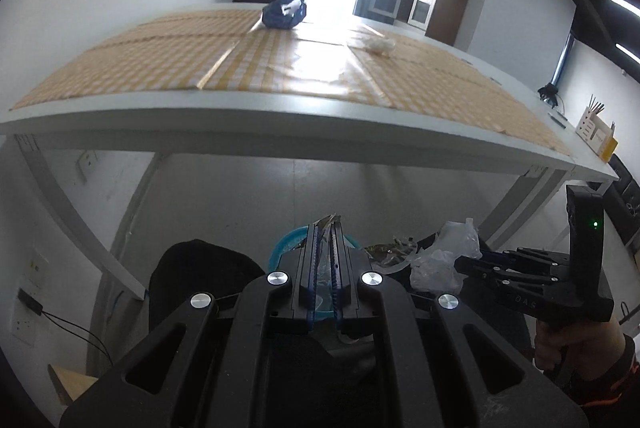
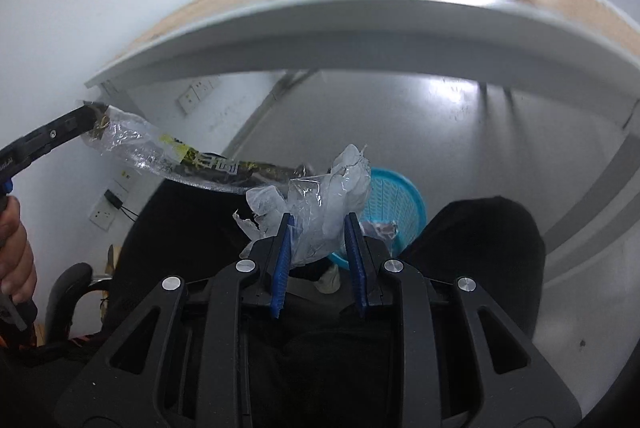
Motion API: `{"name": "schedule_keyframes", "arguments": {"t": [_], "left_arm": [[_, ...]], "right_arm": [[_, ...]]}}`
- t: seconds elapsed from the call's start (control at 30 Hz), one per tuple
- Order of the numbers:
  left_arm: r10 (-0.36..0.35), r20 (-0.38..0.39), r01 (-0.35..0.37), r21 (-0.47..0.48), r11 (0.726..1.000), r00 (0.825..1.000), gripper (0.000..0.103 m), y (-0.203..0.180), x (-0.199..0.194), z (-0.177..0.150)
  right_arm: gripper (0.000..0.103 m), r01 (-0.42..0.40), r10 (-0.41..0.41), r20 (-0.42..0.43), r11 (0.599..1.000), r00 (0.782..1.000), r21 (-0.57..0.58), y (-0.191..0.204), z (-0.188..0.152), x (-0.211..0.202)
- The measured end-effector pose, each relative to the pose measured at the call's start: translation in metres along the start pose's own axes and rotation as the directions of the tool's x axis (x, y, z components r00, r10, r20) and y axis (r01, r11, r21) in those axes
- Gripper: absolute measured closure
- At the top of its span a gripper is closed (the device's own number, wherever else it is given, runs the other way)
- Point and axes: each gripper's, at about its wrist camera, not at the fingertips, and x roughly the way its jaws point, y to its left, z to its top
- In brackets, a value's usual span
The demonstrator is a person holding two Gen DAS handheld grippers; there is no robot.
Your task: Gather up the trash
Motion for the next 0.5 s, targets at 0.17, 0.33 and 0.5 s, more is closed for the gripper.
{"name": "schedule_keyframes", "arguments": {"t": [0.17, 0.33, 0.5], "left_arm": [[0.044, -0.112, -0.04, 0.033, 0.999, 0.993, 0.098, 0.005, 0.065, -0.01], [0.052, -0.211, -0.049, 0.017, 0.999, 0.976, 0.098, 0.012, 0.127, -0.014], [0.077, -0.24, -0.068, 0.045, 0.997, 0.968, 0.098, 0.013, 0.17, -0.018]], "right_arm": [[0.079, 0.022, -0.021, -0.074, 1.0, 0.997, 0.015, -0.013, -0.005, 0.04], [0.079, 0.069, -0.064, -0.136, 0.997, 0.989, 0.034, -0.026, 0.002, 0.08], [0.079, 0.109, -0.103, -0.185, 0.994, 0.977, 0.021, -0.028, 0.007, 0.113]]}}
